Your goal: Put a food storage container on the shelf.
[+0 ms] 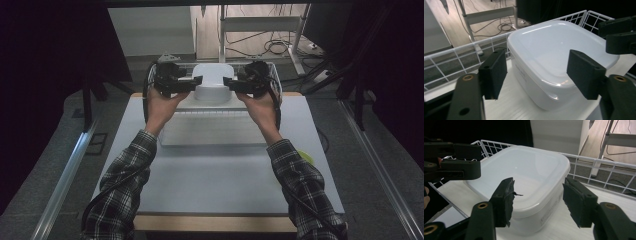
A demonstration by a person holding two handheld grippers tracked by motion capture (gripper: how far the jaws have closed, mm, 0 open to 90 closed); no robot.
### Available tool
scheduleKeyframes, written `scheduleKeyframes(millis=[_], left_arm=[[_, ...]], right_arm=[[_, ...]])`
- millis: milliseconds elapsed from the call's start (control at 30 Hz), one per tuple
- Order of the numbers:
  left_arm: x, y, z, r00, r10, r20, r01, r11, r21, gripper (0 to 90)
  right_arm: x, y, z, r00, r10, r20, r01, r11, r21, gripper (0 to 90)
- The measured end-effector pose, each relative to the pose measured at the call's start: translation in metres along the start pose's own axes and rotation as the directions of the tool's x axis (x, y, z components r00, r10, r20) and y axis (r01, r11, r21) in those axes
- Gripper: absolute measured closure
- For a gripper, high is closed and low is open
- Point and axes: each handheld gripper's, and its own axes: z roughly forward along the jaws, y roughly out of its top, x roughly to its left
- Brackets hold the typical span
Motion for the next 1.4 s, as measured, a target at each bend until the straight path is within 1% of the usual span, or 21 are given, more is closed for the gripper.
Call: scheduleKeyframes(millis=[67,100,133,167,200,233,267,300,333,400,467,567,700,800,867,967,1000,1167,1300,1367,1400], left_arm=[[-0.001,0.001,-0.002,0.9999,0.007,0.013,-0.007,0.9999,-0.011,27.6],[-0.001,0.001,-0.003,0.9997,0.003,0.024,-0.003,0.9999,-0.015,26.5],[-0.001,0.002,-0.004,0.9992,-0.002,0.039,0.002,0.9998,-0.018,25.0],[-0.003,0.002,-0.006,0.9976,-0.008,0.069,0.008,0.9999,-0.007,20.6],[-0.003,0.002,-0.006,0.9976,-0.008,0.069,0.008,0.9999,-0.007,18.9],[-0.006,0.001,-0.008,0.9978,0.004,0.067,-0.005,1.0000,0.003,16.8],[-0.006,0.001,-0.008,0.9978,0.004,0.067,-0.005,1.0000,0.003,13.9],[-0.007,0.000,-0.009,0.9975,0.011,0.069,-0.012,0.9999,0.006,13.9],[-0.009,-0.001,-0.011,0.9969,0.013,0.078,-0.013,0.9999,0.006,12.3],[-0.010,-0.003,-0.013,0.9948,0.012,0.101,-0.012,0.9999,0.000,10.5],[-0.012,-0.006,-0.016,0.9937,0.016,0.111,-0.015,0.9999,-0.004,9.5],[-0.014,-0.010,-0.021,0.9916,0.018,0.128,-0.017,0.9998,-0.005,7.7],[-0.017,-0.021,-0.028,0.9888,0.032,0.146,-0.030,0.9994,-0.016,5.7],[-0.019,-0.030,-0.034,0.9881,0.060,0.141,-0.057,0.9980,-0.028,6.5],[-0.020,-0.037,-0.039,0.9878,0.070,0.139,-0.065,0.9971,-0.039,7.6],[-0.022,-0.043,-0.042,0.9872,0.069,0.144,-0.063,0.9969,-0.048,8.3],[-0.023,-0.045,-0.044,0.9868,0.070,0.146,-0.064,0.9967,-0.050,8.5],[-0.030,-0.056,-0.053,0.9853,0.090,0.146,-0.083,0.9953,-0.049,8.6],[-0.037,-0.064,-0.058,0.9824,0.110,0.151,-0.105,0.9935,-0.043,8.6],[-0.040,-0.069,-0.061,0.9794,0.128,0.156,-0.123,0.9915,-0.043,8.6],[-0.041,-0.071,-0.062,0.9784,0.134,0.157,-0.129,0.9907,-0.044,8.6]], right_arm=[[-0.001,0.000,-0.001,1.0000,0.000,-0.005,0.000,1.000,0.003,36.9],[-0.001,0.000,-0.002,0.9999,0.001,-0.017,-0.001,1.000,0.004,35.3],[-0.002,-0.001,-0.003,0.9996,0.001,-0.028,0.000,1.000,0.003,33.6],[-0.002,-0.003,-0.006,0.9988,0.001,-0.048,-0.001,1.000,0.001,30.0],[-0.002,-0.003,-0.006,0.9988,0.001,-0.048,-0.001,1.000,0.001,30.0],[-0.002,-0.005,-0.007,0.9973,-0.002,-0.074,0.002,1.000,0.003,26.8],[-0.002,-0.005,-0.007,0.9973,-0.002,-0.074,0.002,1.000,0.003,26.8],[-0.002,-0.006,-0.008,0.9968,-0.005,-0.079,0.006,1.000,0.005,25.6],[-0.001,-0.007,-0.009,0.9965,-0.012,-0.082,0.012,1.000,0.004,24.3],[0.001,-0.011,-0.013,0.9941,-0.020,-0.107,0.020,1.000,0.001,21.0],[0.001,-0.012,-0.014,0.9935,-0.025,-0.111,0.025,1.000,0.000,20.2],[0.003,-0.015,-0.018,0.9904,-0.040,-0.132,0.041,0.999,-0.001,18.4],[0.006,-0.021,-0.022,0.9884,-0.053,-0.142,0.054,0.999,0.004,16.5],[0.008,-0.026,-0.025,0.9868,-0.062,-0.150,0.063,0.998,0.007,15.1],[0.011,-0.032,-0.028,0.9854,-0.075,-0.153,0.078,0.997,0.013,12.5],[0.013,-0.036,-0.031,0.9844,-0.084,-0.155,0.088,0.996,0.018,11.0],[0.014,-0.040,-0.033,0.9825,-0.097,-0.159,0.102,0.994,0.027,9.6],[0.019,-0.048,-0.038,0.9794,-0.107,-0.171,0.115,0.993,0.037,8.6],[0.022,-0.056,-0.043,0.9752,-0.129,-0.180,0.138,0.990,0.039,7.5],[0.024,-0.060,-0.046,0.9713,-0.138,-0.193,0.149,0.988,0.042,5.8],[0.025,-0.063,-0.047,0.9682,-0.152,-0.199,0.164,0.985,0.046,4.8]])
